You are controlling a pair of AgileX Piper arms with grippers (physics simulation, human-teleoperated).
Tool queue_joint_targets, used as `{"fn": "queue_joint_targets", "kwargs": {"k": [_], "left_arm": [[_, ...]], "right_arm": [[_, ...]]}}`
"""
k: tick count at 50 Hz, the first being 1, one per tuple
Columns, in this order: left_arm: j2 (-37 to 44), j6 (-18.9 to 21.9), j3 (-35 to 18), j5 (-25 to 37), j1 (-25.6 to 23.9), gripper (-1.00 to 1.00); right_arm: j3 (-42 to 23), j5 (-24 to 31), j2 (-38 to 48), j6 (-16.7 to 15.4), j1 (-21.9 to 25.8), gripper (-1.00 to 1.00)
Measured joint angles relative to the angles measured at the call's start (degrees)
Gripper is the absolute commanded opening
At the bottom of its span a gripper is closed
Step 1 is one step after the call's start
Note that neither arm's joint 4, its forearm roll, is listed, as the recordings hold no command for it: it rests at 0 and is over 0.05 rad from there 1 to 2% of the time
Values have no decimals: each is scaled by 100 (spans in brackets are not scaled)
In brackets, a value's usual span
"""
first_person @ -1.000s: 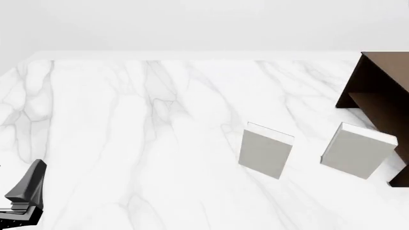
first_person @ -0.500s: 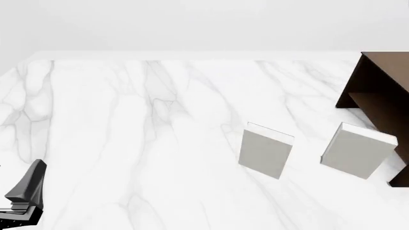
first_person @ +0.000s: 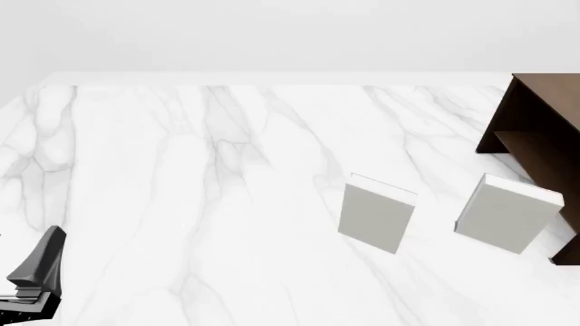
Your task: Pick up the book on the left and place it on top of the shelf.
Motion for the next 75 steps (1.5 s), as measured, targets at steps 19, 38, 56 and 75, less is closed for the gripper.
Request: {"fn": "queue_joint_targets", "kwargs": {"k": [19, 38, 56, 75], "left_arm": [[0, 0, 0, 0, 0, 100], [0, 0, 0, 0, 0, 100], [0, 0, 0, 0, 0, 100], [0, 0, 0, 0, 0, 100]], "right_arm": [[132, -80, 57, -45, -331, -100], [225, -267, 255, -73, -611, -100], [259, -499, 593, -94, -850, -100], [212, -748, 1002, -138, -1096, -100]]}}
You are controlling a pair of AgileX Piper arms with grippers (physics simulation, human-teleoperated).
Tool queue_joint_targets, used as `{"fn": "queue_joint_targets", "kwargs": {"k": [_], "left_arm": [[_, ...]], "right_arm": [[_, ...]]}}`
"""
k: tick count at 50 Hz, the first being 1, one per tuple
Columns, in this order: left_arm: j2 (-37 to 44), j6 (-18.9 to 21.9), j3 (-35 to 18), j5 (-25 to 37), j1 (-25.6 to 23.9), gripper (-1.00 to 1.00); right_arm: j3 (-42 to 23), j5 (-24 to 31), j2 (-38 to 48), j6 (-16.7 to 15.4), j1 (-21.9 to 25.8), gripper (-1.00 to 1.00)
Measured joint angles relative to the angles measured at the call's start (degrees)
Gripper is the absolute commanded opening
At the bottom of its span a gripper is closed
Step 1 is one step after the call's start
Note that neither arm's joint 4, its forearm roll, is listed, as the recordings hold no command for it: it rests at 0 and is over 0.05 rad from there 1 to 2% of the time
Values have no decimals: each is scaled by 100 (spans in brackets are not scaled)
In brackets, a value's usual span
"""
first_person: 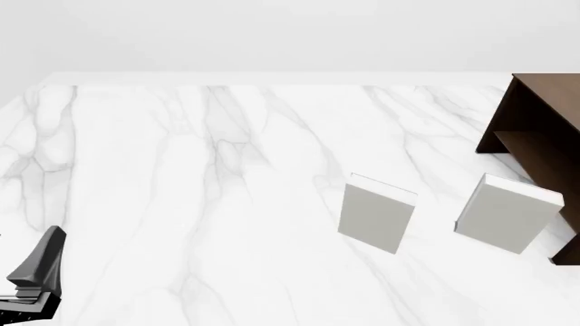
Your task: Pick up the book on the left and place it on top of the shelf.
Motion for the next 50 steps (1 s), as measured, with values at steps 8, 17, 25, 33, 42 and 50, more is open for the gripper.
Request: {"fn": "queue_joint_targets", "kwargs": {"k": [8, 17, 25, 33, 42, 50], "left_arm": [[0, 0, 0, 0, 0, 100], [0, 0, 0, 0, 0, 100], [0, 0, 0, 0, 0, 100], [0, 0, 0, 0, 0, 100], [0, 0, 0, 0, 0, 100], [0, 0, 0, 0, 0, 100]], "right_arm": [[-74, -117, 261, 18, -49, -100], [-91, -295, 551, 14, -100, -100], [-86, -479, 802, -13, -154, -100], [-80, -664, 1040, -34, -208, -100], [-110, -868, 1333, -47, -247, -100], [-170, -1026, 1592, -54, -261, -100]]}}
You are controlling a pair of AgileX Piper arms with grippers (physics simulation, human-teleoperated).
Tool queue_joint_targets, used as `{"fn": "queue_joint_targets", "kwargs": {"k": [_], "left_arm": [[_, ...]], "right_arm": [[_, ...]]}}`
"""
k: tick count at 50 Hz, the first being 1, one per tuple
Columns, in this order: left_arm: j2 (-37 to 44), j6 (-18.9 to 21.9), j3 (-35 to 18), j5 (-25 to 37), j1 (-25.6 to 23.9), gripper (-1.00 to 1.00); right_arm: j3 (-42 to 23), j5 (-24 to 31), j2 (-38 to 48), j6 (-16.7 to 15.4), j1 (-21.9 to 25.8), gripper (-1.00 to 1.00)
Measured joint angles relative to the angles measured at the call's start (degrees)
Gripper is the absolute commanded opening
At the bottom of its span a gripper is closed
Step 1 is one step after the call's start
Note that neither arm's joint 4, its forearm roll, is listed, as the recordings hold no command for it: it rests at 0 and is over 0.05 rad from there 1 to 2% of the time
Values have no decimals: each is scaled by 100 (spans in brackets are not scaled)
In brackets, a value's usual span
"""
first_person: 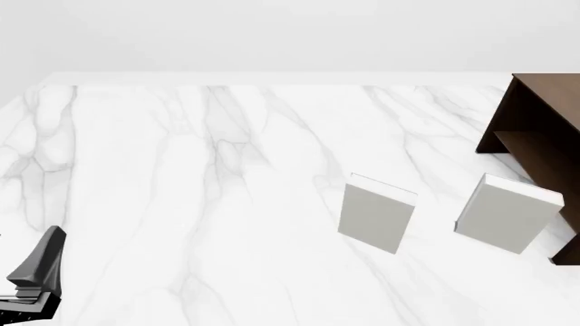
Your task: Pick up the book on the left and place it on top of the shelf.
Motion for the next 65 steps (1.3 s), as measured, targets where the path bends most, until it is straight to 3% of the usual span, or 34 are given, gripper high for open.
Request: {"fn": "queue_joint_targets", "kwargs": {"k": [65], "left_arm": [[0, 0, 0, 0, 0, 100]], "right_arm": [[-481, -942, 1820, -296, -114, -100]]}}
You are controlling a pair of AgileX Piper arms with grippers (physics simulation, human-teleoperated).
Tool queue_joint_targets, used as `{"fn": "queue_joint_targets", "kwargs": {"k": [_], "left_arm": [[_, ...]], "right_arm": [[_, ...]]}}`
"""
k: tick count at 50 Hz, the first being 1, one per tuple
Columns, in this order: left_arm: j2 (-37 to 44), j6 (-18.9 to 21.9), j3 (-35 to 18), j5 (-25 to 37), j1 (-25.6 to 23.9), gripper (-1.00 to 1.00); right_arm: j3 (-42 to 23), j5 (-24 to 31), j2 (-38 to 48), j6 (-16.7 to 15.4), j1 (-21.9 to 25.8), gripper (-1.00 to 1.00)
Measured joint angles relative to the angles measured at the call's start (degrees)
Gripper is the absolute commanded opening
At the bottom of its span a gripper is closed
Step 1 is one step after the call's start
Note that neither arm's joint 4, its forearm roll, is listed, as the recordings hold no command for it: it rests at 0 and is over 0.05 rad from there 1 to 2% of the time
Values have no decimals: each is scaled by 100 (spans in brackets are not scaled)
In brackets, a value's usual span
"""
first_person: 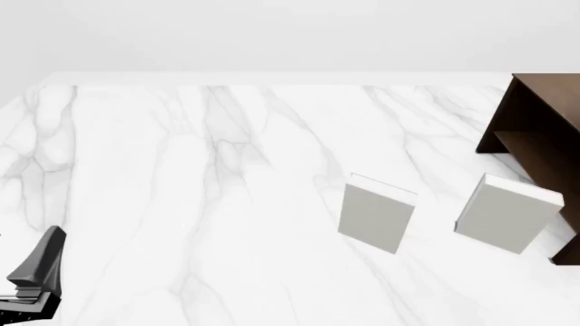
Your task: Pick up the book on the left and place it on top of the shelf.
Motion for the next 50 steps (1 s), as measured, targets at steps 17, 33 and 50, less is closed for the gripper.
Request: {"fn": "queue_joint_targets", "kwargs": {"k": [17, 33, 50], "left_arm": [[0, 0, 0, 0, 0, 100], [0, 0, 0, 0, 0, 100], [0, 0, 0, 0, 0, 100]], "right_arm": [[-75, -148, 284, -100, -129, -100], [-142, -272, 547, -153, -200, -100], [-148, -392, 788, -186, -204, -100]]}}
